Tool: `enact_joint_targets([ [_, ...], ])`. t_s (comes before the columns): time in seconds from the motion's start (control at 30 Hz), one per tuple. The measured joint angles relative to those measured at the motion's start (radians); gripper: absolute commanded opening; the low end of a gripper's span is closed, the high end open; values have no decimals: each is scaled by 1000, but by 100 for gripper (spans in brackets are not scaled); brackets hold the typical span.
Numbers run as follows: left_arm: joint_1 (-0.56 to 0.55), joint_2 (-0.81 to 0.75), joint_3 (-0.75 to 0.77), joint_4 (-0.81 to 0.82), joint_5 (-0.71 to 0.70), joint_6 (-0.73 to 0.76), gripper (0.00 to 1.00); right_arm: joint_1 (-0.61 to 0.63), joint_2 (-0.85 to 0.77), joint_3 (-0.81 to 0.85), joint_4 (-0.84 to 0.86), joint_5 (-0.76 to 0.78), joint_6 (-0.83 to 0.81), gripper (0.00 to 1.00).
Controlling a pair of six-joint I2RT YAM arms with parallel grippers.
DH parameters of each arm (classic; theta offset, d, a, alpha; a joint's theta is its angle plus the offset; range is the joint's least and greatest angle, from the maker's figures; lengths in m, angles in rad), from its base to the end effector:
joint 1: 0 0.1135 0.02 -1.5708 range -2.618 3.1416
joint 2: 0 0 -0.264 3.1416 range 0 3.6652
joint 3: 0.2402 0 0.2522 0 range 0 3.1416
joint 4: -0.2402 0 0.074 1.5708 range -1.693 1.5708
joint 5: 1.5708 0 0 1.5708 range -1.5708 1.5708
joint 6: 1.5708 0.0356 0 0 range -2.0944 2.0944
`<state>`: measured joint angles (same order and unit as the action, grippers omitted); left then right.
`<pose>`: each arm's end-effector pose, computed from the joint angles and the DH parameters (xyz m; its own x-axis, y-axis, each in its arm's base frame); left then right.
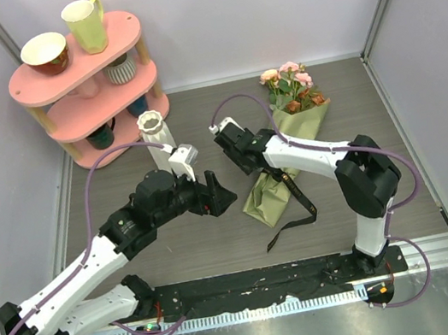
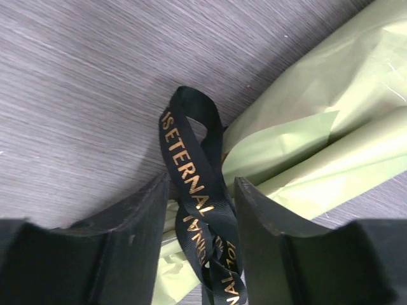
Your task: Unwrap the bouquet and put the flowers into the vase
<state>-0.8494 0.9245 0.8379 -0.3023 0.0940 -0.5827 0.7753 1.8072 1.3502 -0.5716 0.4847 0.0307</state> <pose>0.1372 -0.1610 0.3213 -0.6520 -0.0882 -0.7530 0.5343 0.6512 -0.5389 0.2848 0.2559 0.2255 -0.6252 -0.5747 -0.5280 -0.4286 0.8183 -0.3831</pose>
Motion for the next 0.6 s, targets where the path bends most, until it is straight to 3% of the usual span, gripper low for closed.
enact_joint_targets([
  [0.23, 0, 0, -2, -2, -5, 10, 85, 2, 11, 0, -24, 69, -21, 21],
  [0.6, 0, 5, -10, 0, -15, 14, 86, 23, -24, 1, -32, 67, -5, 9],
])
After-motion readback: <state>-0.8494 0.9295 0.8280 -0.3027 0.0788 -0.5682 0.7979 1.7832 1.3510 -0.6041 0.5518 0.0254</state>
